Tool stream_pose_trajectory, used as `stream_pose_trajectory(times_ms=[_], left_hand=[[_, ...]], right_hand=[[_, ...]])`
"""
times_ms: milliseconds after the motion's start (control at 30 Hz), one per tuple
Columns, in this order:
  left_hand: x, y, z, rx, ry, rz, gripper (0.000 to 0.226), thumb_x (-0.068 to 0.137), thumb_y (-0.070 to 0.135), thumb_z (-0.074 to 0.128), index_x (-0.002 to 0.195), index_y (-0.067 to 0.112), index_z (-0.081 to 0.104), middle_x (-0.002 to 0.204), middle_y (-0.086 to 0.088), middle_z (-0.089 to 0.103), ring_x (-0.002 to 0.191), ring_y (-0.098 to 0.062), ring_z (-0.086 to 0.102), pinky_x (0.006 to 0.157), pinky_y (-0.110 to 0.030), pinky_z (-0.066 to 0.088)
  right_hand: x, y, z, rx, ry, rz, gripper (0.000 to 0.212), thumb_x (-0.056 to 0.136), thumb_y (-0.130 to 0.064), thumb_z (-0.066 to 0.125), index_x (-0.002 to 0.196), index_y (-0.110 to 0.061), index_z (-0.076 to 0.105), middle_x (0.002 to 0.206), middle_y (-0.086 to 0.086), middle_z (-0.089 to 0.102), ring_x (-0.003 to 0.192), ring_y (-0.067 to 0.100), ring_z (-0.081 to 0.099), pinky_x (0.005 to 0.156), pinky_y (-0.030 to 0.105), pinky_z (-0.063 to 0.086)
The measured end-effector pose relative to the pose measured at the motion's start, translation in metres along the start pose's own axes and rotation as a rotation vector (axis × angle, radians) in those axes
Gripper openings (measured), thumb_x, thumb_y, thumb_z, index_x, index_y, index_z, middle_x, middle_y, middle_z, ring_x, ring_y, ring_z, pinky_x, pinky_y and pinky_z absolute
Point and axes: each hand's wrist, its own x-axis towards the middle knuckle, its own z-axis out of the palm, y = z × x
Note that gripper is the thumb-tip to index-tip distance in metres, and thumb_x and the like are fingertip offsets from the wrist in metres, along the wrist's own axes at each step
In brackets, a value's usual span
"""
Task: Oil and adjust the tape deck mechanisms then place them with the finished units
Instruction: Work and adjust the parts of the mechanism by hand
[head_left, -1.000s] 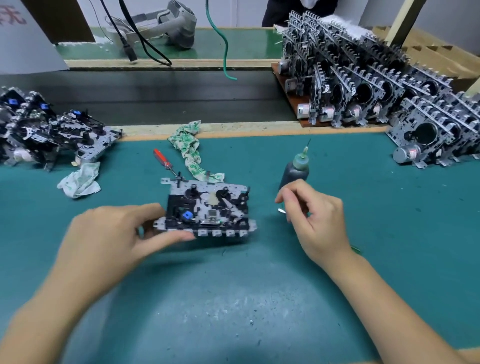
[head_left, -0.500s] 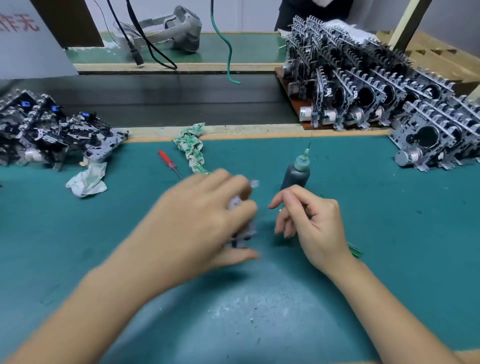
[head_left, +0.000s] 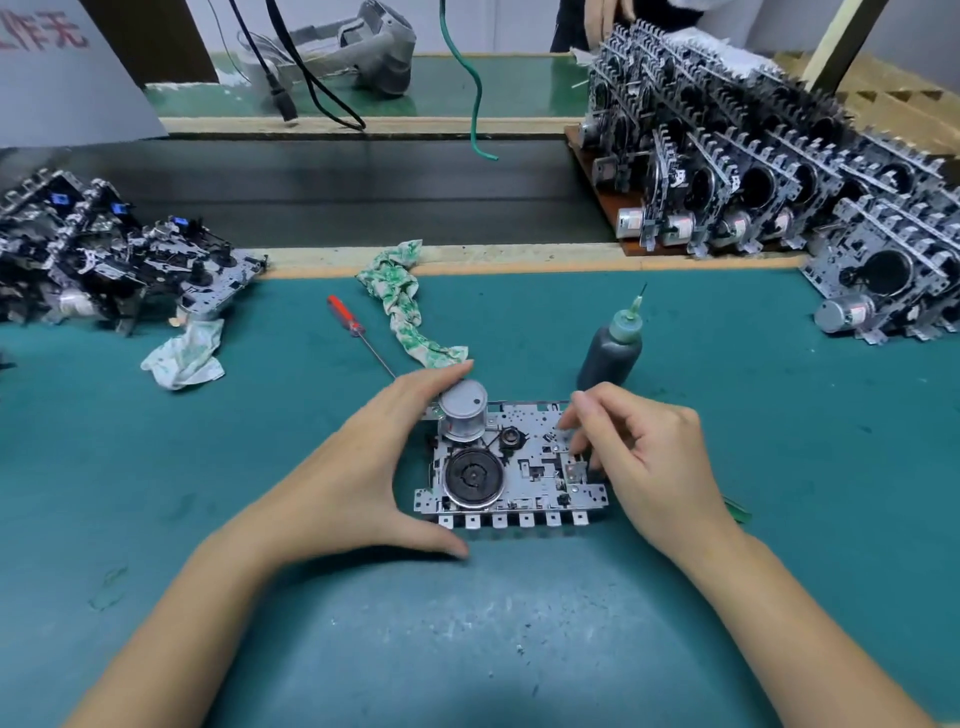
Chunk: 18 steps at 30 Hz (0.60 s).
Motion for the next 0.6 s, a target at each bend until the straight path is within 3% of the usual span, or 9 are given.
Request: stream_pose_trajectory(times_ms=[133,400,600], left_hand=[[0.0,0.001,0.003,0.026,0.029,-0.02,0.108,0.054,0.069,0.075,0.141,0.057,0.012,0.141,0.041,0.023,0.129,0.02,0.026,0.098,0.002,0.019],[-0.002,0.004,0.004,0.017,0.039,-0.042,0.107,0.056,0.068,0.073,0.142,0.056,0.011,0.142,0.039,0.025,0.131,0.015,0.028,0.102,-0.002,0.022],[0.0,0.01,0.012,0.142,0.074,-0.006,0.106,0.057,0.056,0.073,0.146,0.037,0.018,0.136,0.019,0.039,0.125,0.001,0.038,0.102,-0.006,0.024]], right_hand=[[0.001,0.001,0.0,-0.018,0.013,-0.01,0.037,0.09,-0.043,0.043,0.071,-0.02,0.065,0.056,-0.011,0.06,0.053,0.008,0.058,0.056,0.035,0.05],[0.001,0.003,0.0,-0.014,0.027,-0.025,0.036,0.091,-0.039,0.045,0.071,-0.018,0.065,0.056,-0.013,0.059,0.054,0.009,0.059,0.055,0.039,0.052],[0.001,0.002,0.001,-0.03,0.03,-0.039,0.036,0.091,-0.038,0.045,0.071,-0.017,0.065,0.055,-0.009,0.059,0.052,0.011,0.058,0.055,0.039,0.051]])
